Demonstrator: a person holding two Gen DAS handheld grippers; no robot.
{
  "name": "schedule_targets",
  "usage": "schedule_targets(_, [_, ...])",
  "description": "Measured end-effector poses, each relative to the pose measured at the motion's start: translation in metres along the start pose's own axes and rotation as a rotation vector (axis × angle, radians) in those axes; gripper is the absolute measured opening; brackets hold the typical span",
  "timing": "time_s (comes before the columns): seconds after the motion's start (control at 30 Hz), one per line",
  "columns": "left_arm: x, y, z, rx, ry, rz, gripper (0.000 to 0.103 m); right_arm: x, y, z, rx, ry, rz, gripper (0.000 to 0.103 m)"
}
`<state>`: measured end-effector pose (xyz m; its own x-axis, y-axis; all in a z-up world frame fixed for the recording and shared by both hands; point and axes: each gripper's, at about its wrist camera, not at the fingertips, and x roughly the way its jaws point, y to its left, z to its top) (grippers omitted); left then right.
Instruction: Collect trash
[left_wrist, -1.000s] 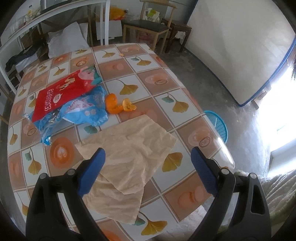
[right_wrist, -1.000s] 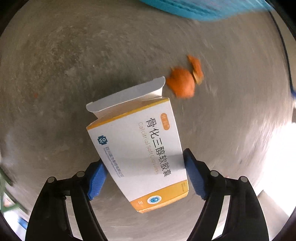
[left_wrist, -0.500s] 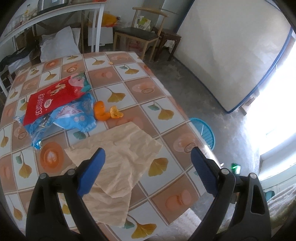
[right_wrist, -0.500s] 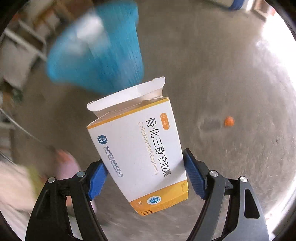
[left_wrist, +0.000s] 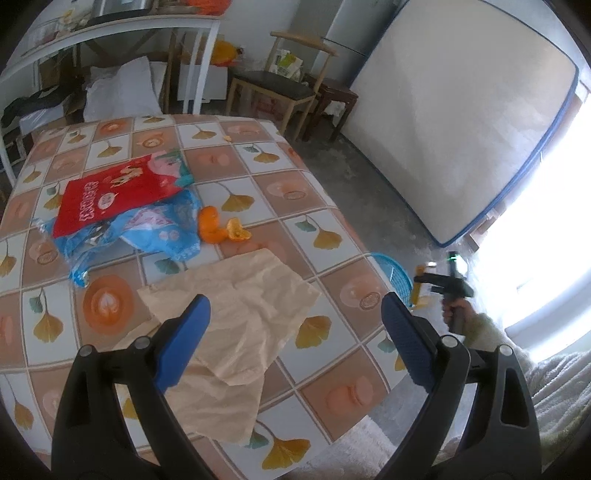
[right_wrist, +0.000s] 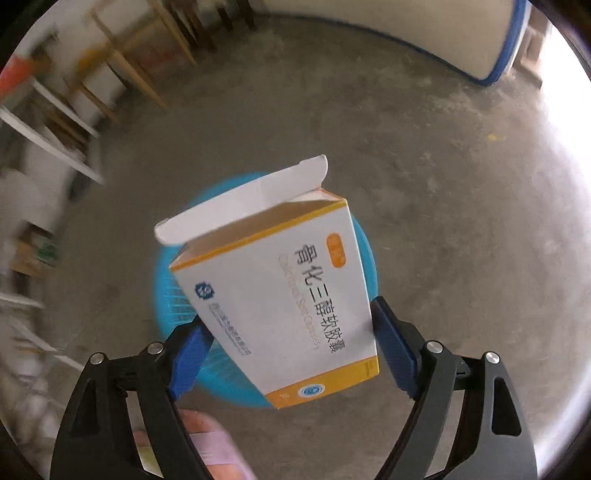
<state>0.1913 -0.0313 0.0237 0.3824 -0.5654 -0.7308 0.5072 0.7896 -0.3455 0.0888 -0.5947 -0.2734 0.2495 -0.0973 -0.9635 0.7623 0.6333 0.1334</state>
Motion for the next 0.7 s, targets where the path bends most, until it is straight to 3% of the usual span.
schedule_targets(0.07, [-0.004,0.004,-0.002,-0.011,-0.005,0.006,0.090,0.018,0.013,-0.001,-0.037,0.010,-0.077,0.080])
schedule_targets(0.13, [-0.009,0.008,-0.004,-0.016,-0.014,0.014,0.090,0.020,0.020,0.005,-0.023,0.005,-0.096,0.081])
schedule_targets(0.27, [-0.014,0.018,-0.008,-0.031,-0.027,0.014,0.090,0.008,0.011,-0.002,0.054,-0.039,-0.009,0.086])
schedule_targets(0.47, [-0.013,0.027,-0.014,-0.057,-0.019,-0.009,0.090,0.007,0.018,-0.011,0.055,-0.049,-0.063,0.087])
schedule_targets(0.7, [-0.029,0.037,-0.018,-0.071,-0.058,0.011,0.090,-0.010,0.011,-0.018,0.115,-0.088,-0.041,0.087])
